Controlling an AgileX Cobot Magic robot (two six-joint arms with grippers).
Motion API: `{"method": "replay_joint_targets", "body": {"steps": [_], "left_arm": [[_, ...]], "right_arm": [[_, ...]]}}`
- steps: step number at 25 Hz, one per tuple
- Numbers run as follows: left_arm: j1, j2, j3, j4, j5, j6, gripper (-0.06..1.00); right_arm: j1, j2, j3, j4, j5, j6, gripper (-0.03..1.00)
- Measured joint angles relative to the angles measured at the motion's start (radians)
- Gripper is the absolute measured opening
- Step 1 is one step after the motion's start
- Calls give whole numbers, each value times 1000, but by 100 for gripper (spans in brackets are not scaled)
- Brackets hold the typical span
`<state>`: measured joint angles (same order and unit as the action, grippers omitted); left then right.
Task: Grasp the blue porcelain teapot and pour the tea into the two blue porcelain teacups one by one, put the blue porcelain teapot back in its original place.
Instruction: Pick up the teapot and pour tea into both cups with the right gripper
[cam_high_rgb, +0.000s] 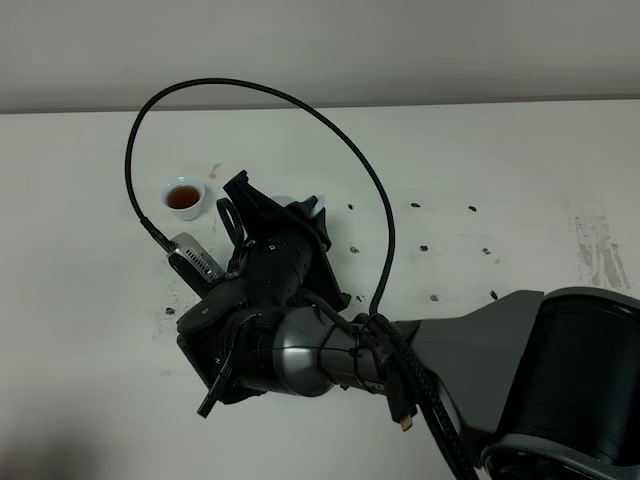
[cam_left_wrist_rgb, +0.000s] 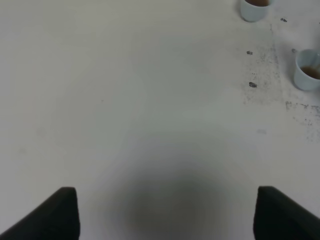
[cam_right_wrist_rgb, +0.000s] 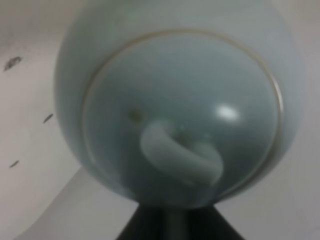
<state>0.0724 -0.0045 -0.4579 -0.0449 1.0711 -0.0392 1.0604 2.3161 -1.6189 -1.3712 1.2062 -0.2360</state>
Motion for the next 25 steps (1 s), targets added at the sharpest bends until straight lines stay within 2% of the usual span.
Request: {"method": "replay_joint_targets", "body": {"steps": [25], "left_arm": [[0, 0, 0, 0, 0, 0, 68]], "right_arm": [[0, -11, 0, -34, -1, 1, 6]]}}
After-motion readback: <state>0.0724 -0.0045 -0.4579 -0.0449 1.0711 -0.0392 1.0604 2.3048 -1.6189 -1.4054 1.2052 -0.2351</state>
